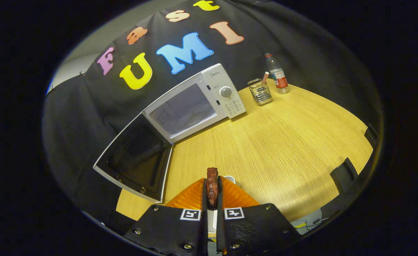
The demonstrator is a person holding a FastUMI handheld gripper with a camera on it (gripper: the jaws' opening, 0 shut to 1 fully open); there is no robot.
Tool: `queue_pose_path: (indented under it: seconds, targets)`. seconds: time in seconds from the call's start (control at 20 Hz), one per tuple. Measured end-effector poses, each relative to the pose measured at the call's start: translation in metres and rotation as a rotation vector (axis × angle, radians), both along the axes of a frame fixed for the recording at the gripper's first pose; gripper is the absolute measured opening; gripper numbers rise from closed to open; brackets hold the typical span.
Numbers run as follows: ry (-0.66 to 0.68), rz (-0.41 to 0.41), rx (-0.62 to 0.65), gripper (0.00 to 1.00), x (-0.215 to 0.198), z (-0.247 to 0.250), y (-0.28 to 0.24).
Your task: Open the microwave, put the food inside, and close the microwave door.
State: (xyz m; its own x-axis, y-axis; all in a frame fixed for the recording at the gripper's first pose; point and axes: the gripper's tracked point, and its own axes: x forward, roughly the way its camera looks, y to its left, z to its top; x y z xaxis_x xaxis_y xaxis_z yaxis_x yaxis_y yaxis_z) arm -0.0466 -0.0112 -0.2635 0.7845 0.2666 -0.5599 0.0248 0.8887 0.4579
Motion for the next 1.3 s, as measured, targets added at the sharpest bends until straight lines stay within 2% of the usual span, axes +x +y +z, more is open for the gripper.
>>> queue_pose_path:
  seconds: [0.55,0.8,1.3]
  targets:
    - [-0.155,0.125,0.001,0.09,0.088,0.081,0.039]
    - [-0.178,0.166,0.016,0.1,0.126,0.085,0.062]
    - [-0.244,0.18,-0.028,0.09,0.201,0.07,0.095]
